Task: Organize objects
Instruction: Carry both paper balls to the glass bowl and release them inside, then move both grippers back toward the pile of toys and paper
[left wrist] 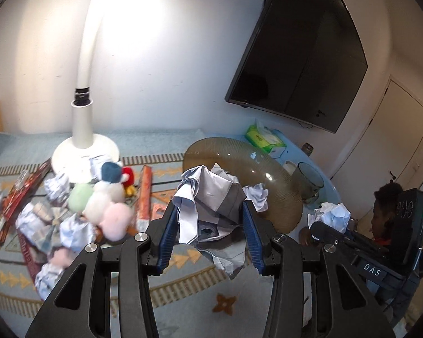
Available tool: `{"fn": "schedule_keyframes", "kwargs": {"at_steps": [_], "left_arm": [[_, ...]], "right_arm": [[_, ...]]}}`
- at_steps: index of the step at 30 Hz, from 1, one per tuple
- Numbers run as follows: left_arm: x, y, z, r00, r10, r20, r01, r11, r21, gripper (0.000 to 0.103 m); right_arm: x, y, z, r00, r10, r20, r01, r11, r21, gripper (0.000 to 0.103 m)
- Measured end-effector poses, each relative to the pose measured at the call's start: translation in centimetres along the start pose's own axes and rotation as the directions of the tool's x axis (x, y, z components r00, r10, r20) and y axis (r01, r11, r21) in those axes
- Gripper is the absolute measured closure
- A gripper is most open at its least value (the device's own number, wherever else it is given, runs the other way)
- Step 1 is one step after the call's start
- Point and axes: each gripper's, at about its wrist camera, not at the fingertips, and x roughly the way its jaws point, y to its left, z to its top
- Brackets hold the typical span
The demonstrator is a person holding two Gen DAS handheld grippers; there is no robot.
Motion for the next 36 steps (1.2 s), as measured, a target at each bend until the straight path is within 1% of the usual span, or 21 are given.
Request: {"fn": "schedule_keyframes", "kwargs": {"at_steps": [4, 6, 7, 8, 10, 12, 13, 16, 18, 19, 22, 24, 25, 26, 28, 29, 30, 31, 33, 34, 36], "left_arm": [[3.8, -2.7, 2.0, 0.999, -0.025, -0.026, 0.026, 0.999, 0.046, 0.062], [5.8, -3.6, 2.6, 0.999, -0.01, -0.038, 0.013, 0.997, 0.07, 0.061], [6.7, -3.9, 2.8, 0.999, -0.003, -0.042, 0.007, 0.997, 0.076, 0.061], [7.5, -4.2, 2.9, 0.999, 0.004, -0.039, -0.001, 0.996, 0.085, 0.057], [9.3, -4.3, 2.9, 0.997, 0.041, -0.066, -0.034, 0.994, 0.107, 0.046], [10.4, -3.5, 2.4, 0.991, 0.051, -0.12, -0.041, 0.995, 0.091, 0.045], [10.1, -3.0, 1.9, 0.991, 0.046, -0.126, -0.037, 0.997, 0.072, 0.045], [7.8, -1.3, 0.4, 0.994, 0.052, -0.1, -0.049, 0.998, 0.03, 0.045], [5.3, -0.1, -0.7, 0.996, 0.04, -0.076, -0.04, 0.999, 0.002, 0.042], [3.9, 0.3, -1.3, 0.997, 0.047, -0.062, -0.048, 0.999, -0.002, 0.038], [-1.1, 2.3, -3.4, 0.994, 0.109, 0.01, -0.109, 0.994, -0.014, 0.029], [-4.4, 4.3, -5.2, 0.985, 0.165, 0.056, -0.163, 0.986, -0.039, 0.022], [-5.9, 5.4, -6.3, 0.974, 0.212, 0.075, -0.209, 0.977, -0.049, 0.015], [-7.1, 6.5, -7.1, 0.959, 0.27, 0.09, -0.265, 0.962, -0.06, 0.008], [-9.8, 9.5, -9.0, 0.916, 0.385, 0.11, -0.374, 0.921, -0.112, 0.001], [-10.8, 11.1, -9.8, 0.893, 0.436, 0.111, -0.42, 0.896, -0.145, 0.001], [-11.7, 13.1, -10.6, 0.862, 0.497, 0.101, -0.477, 0.862, -0.174, 0.001], [-12.3, 15.0, -11.5, 0.829, 0.552, 0.085, -0.529, 0.825, -0.199, 0.001], [-12.8, 18.7, -13.0, 0.766, 0.642, 0.035, -0.617, 0.749, -0.242, 0.001], [-12.7, 20.3, -13.6, 0.745, 0.667, 0.005, -0.643, 0.72, -0.261, 0.001], [-12.5, 22.3, -14.5, 0.731, 0.682, -0.029, -0.661, 0.696, -0.279, 0.001]], "right_arm": [[1.6, -1.8, 3.2, 0.998, -0.06, -0.013, 0.061, 0.997, 0.038, 0.06], [2.8, -2.4, 4.3, 0.997, -0.069, -0.026, 0.07, 0.996, 0.051, 0.059], [3.4, -2.7, 4.8, 0.997, -0.065, -0.029, 0.066, 0.996, 0.055, 0.056], [4.2, -2.9, 5.2, 0.997, -0.058, -0.044, 0.061, 0.997, 0.054, 0.044], [5.7, -3.4, 5.8, 0.995, -0.038, -0.095, 0.044, 0.998, 0.055, 0.029], [5.5, -4.3, 5.8, 0.996, -0.05, -0.071, 0.055, 0.995, 0.084, 0.028], [5.2, -4.6, 5.6, 0.996, -0.056, -0.068, 0.061, 0.994, 0.087, 0.028], [4.1, -4.5, 4.7, 0.997, -0.041, -0.058, 0.045, 0.997, 0.07, 0.027], [3.6, -3.6, 3.7, 0.998, -0.02, -0.065, 0.023, 0.999, 0.039, 0.027], [3.4, -2.9, 3.1, 0.998, -0.002, -0.07, 0.004, 1.0, 0.02, 0.027], [2.7, -0.2, 0.7, 0.997, 0.034, -0.071, -0.036, 0.999, -0.036, 0.026], [2.5, 2.0, -1.1, 0.996, 0.058, -0.068, -0.063, 0.995, -0.071, 0.016], [2.5, 2.8, -1.9, 0.996, 0.068, -0.066, -0.073, 0.994, -0.08, 0.01], [2.7, 3.8, -2.7, 0.995, 0.074, -0.062, -0.079, 0.993, -0.086, 0.007], [3.6, 4.9, -4.1, 0.991, 0.104, -0.082, -0.109, 0.992, -0.062, 0.005], [4.3, 5.2, -4.7, 0.987, 0.122, -0.106, -0.127, 0.991, -0.038, 0.005], [5.0, 5.6, -5.4, 0.982, 0.137, -0.128, -0.14, 0.99, -0.018, 0.005], [5.9, 5.9, -6.1, 0.982, 0.127, -0.139, -0.13, 0.991, -0.016, 0.005], [7.8, 6.6, -7.1, 0.984, 0.075, -0.163, -0.084, 0.995, -0.049, 0.005], [8.7, 6.9, -7.5, 0.981, 0.07, -0.182, -0.084, 0.994, -0.069, 0.005], [9.7, 7.1, -8.0, 0.979, 0.091, -0.185, -0.104, 0.993, -0.062, 0.005]]}}
